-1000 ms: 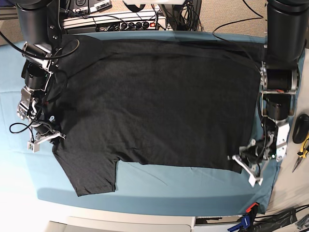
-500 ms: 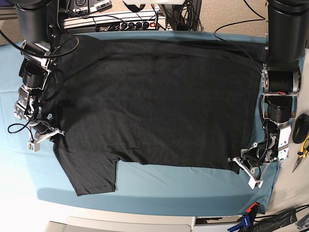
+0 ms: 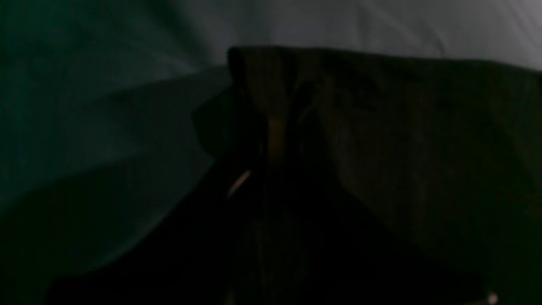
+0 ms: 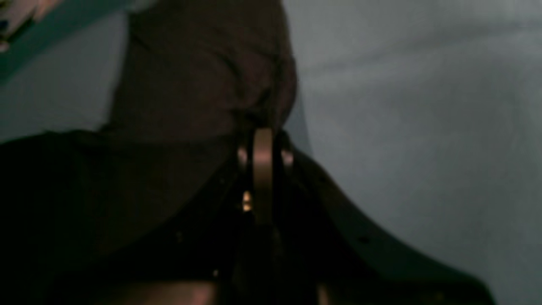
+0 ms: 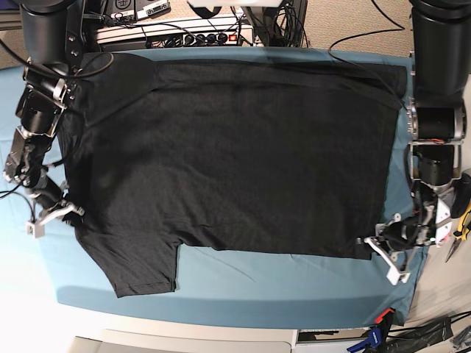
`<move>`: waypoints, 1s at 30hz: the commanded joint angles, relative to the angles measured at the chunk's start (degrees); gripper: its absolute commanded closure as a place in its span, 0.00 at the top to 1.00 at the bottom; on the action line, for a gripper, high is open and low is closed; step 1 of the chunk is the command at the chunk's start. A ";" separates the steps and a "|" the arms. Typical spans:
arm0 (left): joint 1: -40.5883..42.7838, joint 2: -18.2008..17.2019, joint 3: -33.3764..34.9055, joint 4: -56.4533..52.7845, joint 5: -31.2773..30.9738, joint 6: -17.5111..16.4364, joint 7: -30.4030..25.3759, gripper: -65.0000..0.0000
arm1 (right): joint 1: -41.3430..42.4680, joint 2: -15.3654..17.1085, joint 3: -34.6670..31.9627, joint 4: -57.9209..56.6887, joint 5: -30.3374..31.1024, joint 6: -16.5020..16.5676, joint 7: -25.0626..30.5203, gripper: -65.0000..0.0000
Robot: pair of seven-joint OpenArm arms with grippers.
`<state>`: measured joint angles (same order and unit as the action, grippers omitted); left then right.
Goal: Fold the T-shirt properly
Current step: 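Lift the hem with both grippers and fold it over toward the collar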
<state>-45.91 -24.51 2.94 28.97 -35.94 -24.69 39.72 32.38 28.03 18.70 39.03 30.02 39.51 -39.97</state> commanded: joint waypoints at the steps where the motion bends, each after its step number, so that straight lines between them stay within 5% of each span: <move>1: -2.19 -1.14 -0.11 0.92 -1.97 -1.31 0.00 0.00 | 0.81 1.36 0.13 2.36 2.05 0.49 0.09 0.00; 10: -2.19 -4.92 -0.11 0.92 -17.77 -8.79 11.61 0.00 | -9.88 1.36 0.13 17.88 10.49 0.49 -7.78 0.00; 17: -2.19 -8.37 -0.11 0.92 -32.70 -12.57 24.94 0.00 | -19.30 1.97 0.15 29.73 11.15 0.49 -9.51 0.00; 22: -2.19 -11.34 -0.11 0.92 -43.32 -12.90 33.59 0.00 | -23.63 4.07 0.13 34.91 16.74 0.49 -13.16 0.00; 30: -0.26 -15.63 -0.11 0.92 -48.96 -12.90 36.37 0.00 | -26.73 10.05 0.15 36.35 23.23 0.49 -17.88 0.00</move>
<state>-44.73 -39.20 3.01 29.10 -83.26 -37.21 76.16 4.80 36.42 18.46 74.30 52.18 39.94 -58.72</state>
